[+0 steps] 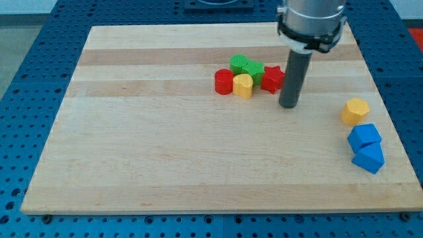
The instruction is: Slide the red star to the right side of the yellow heart
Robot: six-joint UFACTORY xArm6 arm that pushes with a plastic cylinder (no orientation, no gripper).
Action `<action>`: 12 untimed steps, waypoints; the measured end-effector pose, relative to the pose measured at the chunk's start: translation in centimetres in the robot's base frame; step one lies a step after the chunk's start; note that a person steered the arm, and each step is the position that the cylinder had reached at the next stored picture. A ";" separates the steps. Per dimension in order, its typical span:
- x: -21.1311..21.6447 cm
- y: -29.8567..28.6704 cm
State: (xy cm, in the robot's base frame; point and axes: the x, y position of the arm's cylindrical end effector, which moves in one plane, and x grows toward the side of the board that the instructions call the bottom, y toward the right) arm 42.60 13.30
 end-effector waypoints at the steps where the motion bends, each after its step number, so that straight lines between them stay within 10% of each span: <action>1: -1.4 4.1; 12: -3.8 -1.4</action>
State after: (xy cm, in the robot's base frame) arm 38.77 11.88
